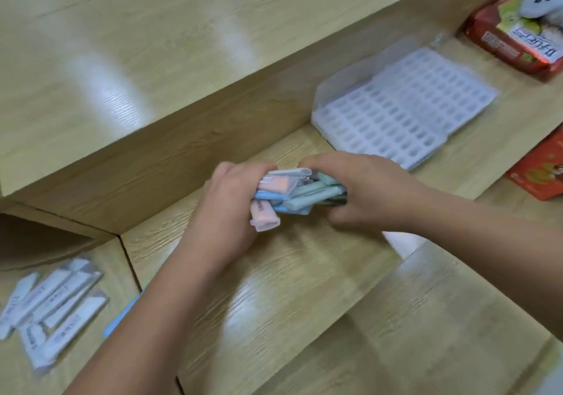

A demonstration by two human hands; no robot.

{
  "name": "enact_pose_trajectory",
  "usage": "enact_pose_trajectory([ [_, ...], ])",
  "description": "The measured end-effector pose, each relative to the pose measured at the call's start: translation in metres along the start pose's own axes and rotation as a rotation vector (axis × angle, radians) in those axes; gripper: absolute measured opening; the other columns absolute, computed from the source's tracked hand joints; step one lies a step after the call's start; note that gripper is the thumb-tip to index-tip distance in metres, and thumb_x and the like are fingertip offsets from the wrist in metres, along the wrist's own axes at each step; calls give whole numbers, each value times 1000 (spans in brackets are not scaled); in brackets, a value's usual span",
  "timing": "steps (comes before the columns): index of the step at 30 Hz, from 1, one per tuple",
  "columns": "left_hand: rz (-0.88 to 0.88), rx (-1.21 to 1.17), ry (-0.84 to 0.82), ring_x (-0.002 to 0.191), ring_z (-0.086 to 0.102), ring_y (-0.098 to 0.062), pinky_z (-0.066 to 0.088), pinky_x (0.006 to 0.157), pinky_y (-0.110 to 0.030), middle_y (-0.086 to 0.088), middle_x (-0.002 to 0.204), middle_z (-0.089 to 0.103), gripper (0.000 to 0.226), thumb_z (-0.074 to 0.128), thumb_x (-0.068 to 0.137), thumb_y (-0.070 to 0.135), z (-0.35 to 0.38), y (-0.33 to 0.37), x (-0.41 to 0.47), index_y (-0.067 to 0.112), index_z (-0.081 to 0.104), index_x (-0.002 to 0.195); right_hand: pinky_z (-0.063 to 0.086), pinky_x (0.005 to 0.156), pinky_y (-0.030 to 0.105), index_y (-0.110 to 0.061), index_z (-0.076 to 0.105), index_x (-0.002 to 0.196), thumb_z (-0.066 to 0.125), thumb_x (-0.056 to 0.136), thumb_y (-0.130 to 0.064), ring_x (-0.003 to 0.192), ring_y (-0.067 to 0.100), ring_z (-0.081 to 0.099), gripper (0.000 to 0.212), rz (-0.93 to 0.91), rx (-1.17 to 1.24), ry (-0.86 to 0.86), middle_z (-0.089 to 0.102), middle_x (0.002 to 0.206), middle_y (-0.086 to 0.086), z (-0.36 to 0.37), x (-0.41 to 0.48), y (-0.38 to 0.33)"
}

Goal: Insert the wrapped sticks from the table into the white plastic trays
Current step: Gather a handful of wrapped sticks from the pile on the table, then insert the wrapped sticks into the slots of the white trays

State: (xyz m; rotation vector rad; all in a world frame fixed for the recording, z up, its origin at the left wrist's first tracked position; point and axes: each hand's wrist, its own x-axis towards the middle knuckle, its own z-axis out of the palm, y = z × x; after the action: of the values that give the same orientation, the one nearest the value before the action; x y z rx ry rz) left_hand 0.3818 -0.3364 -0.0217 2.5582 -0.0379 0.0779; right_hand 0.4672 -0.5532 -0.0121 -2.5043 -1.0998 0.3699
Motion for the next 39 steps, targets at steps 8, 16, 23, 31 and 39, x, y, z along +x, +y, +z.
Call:
enact_pose_trajectory([
  [8,-147,-62,60,97,44,-16,38,78,-19,20,93,51,54,59,65,22,-12,-11,-3,21,62,120,33,55,18,-54,44,118,65,65,-36,80,-6,53,59,-115,46,-74,54,92,-25,-2,42,-1],
  [16,-425,-28,201,101,45,-21,41,83,-39,14,106,56,55,64,67,24,7,7,-18,23,63,122,43,60,26,-51,38,129,74,71,-37,94,6,57,70,-291,-31,-177,51,115,-22,2,74,9],
  [23,-649,64,382,105,48,-27,36,92,-37,-2,114,59,57,70,72,19,46,35,-4,18,58,128,47,80,35,-36,23,151,50,78,-50,115,17,40,79,-417,-223,-244,42,136,-7,2,94,15],
  [31,-725,-17,338,142,24,-30,22,117,-50,-7,148,35,91,30,69,48,51,51,10,20,24,155,37,89,38,-36,9,152,53,77,-60,127,17,38,91,-504,-396,-276,36,142,-9,-15,102,19],
  [39,-778,76,221,150,4,-31,21,117,-59,-4,158,14,94,63,81,52,41,54,-3,36,4,153,39,96,36,-35,4,147,77,65,-62,132,20,35,113,-673,-614,-244,29,147,-6,-42,99,30],
])
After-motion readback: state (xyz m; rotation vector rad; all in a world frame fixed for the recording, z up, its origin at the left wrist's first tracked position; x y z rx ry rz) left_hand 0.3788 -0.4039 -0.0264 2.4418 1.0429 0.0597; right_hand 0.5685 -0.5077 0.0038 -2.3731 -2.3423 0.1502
